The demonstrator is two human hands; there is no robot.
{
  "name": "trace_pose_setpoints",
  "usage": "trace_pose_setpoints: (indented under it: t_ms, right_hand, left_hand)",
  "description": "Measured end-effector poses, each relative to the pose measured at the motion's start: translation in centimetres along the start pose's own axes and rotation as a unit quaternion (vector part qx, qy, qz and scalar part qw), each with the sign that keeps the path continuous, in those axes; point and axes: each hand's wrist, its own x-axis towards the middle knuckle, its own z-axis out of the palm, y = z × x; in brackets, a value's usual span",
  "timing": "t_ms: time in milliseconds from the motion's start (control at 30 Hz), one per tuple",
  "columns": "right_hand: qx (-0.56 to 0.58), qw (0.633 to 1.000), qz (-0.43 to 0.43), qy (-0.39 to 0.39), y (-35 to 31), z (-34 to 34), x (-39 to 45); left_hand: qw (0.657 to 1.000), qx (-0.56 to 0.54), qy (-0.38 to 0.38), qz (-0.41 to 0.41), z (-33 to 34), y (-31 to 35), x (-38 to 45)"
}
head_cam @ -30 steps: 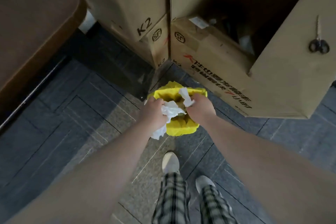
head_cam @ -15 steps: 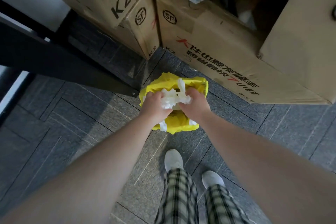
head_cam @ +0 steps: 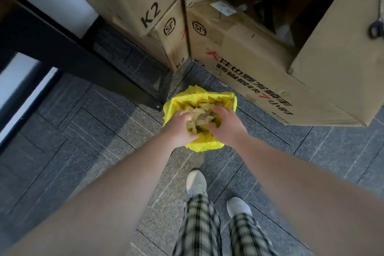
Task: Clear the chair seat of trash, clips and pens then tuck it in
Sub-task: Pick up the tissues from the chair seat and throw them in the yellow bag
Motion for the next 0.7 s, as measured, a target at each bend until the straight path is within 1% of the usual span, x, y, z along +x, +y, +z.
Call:
trace_pose_setpoints:
  t_ms: [67,167,300,433,567,700]
  right_hand:
    - [-0.025,1.000,-0.007,-0.016,-0.1,-0.8,-1.2]
    - [-0.061,0.997,-0.019,-0.035,-0.7,-2.1,-3.5]
    - [-0.101,0.991,-0.066,-0.051,-2.0,-3.3,-7.5]
    - [-0.154,0.977,-0.124,-0.083,-3.4,-4.2,-11.6]
    - [-0.254,0.949,-0.158,-0.099,-4.9,-3.8,-14.9]
    - [-0.346,0.908,-0.198,-0.125,-6.7,-0.6,-17.6]
  left_hand:
    - [1.000,0.002,-0.008,-0.002,-0.1,0.1,-1.4]
    - [1.000,0.000,0.001,-0.006,-0.2,0.3,-4.3]
    - [0.999,-0.025,0.037,-0.022,-0.4,0.4,-9.0]
    - [0.990,-0.095,0.088,-0.048,1.0,0.2,-14.7]
    - [0.977,-0.146,0.123,-0.096,3.6,-0.9,-20.5]
    - [0.962,-0.187,0.120,-0.159,7.5,-3.7,-26.2]
